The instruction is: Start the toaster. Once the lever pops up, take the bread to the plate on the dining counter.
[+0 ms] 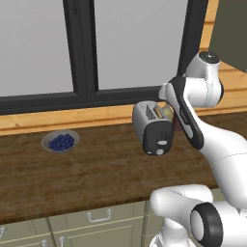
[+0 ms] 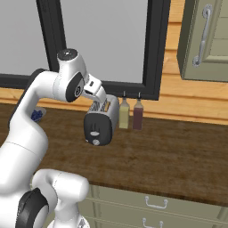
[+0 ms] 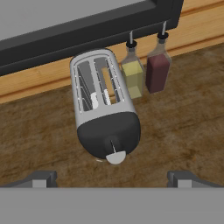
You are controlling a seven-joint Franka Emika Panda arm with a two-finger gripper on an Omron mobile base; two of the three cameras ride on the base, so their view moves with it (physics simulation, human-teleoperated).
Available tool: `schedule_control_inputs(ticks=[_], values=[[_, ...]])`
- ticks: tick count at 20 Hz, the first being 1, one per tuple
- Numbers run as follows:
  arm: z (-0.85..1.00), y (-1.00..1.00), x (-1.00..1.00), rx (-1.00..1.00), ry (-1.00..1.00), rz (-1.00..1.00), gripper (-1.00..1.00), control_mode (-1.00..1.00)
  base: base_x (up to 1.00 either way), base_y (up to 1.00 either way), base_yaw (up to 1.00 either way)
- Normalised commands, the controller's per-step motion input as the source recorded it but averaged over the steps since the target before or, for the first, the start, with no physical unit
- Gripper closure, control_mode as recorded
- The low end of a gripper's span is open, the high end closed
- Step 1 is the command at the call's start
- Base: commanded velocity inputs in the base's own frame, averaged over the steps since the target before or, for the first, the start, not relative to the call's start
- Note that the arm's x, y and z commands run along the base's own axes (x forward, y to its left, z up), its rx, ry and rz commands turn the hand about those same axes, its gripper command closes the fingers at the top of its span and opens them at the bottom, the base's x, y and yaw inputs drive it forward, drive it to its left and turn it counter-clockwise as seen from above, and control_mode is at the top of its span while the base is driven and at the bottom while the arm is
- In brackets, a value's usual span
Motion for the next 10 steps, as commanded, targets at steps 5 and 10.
schedule_control_inputs(ticks=[5, 10], values=[[0.0, 0.0, 0.0, 0.0, 0.0, 0.0, -1.0, -1.0, 0.0, 0.0, 0.0], [0.0, 0.0, 0.0, 0.0, 0.0, 0.0, -1.0, -1.0, 0.0, 0.0, 0.0]])
